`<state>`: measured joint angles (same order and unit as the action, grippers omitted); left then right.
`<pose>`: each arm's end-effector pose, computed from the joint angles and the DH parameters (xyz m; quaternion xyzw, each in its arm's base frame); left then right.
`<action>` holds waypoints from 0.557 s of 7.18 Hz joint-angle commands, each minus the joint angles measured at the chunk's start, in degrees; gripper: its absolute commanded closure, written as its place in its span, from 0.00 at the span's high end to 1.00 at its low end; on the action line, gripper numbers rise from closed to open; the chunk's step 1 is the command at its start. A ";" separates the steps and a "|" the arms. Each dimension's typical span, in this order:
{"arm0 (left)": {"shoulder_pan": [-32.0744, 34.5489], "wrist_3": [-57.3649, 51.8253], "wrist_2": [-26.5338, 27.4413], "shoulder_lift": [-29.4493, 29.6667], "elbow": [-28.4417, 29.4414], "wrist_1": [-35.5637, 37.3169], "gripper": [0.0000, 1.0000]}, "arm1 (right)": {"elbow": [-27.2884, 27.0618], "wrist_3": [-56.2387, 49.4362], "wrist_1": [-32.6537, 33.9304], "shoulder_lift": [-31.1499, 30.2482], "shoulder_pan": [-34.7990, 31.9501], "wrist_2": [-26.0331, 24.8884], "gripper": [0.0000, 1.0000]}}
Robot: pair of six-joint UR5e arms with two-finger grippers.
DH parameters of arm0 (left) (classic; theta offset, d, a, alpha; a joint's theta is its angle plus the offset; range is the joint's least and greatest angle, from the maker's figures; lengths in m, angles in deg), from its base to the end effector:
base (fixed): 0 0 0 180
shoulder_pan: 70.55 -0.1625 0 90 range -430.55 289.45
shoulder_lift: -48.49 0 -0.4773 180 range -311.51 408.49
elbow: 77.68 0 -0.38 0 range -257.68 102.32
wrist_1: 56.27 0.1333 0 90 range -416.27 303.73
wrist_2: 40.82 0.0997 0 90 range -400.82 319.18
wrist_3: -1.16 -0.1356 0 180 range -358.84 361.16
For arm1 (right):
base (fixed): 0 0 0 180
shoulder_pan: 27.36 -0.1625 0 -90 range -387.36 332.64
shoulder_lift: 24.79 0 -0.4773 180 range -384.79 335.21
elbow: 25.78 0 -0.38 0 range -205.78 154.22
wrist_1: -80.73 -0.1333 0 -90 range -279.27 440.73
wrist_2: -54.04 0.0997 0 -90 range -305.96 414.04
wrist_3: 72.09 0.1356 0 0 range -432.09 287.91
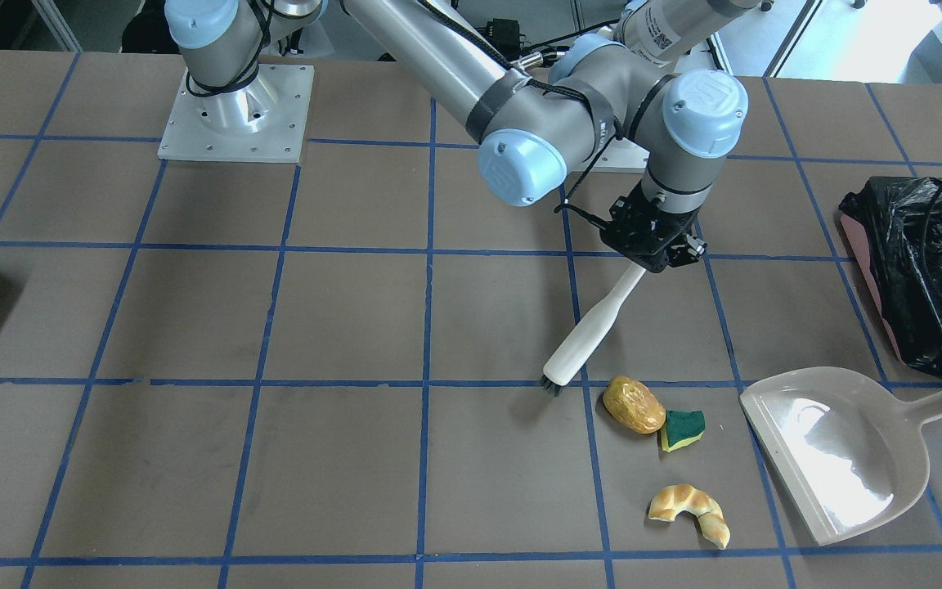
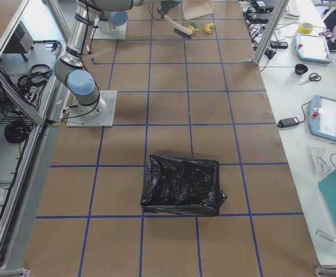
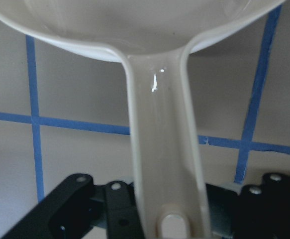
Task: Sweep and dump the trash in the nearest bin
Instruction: 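Sweep the sponge into the dustpan with the brush in the right gripper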
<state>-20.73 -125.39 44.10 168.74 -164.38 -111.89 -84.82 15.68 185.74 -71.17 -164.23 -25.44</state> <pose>0.3377 -0.6251 0.2815 0.6843 0.7249 -0.0514 0.0592 0.6956 -0.4351 0.2956 0.3461 0.9335 0.0767 0.0542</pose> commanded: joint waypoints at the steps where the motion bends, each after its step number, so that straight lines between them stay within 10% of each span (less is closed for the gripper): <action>1: 1.50 -0.80 0.24 0.95 0.21 0.69 0.00 | 4.81 2.06 -1.39 3.57 -1.47 0.29 0.00; 4: 4.49 -7.63 1.39 1.82 0.22 1.82 0.00 | 5.15 -0.74 -1.21 6.21 -1.21 1.51 0.00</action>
<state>-17.01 -129.59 45.34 170.10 -164.12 -110.92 -79.93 16.08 184.46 -65.85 -165.53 -24.49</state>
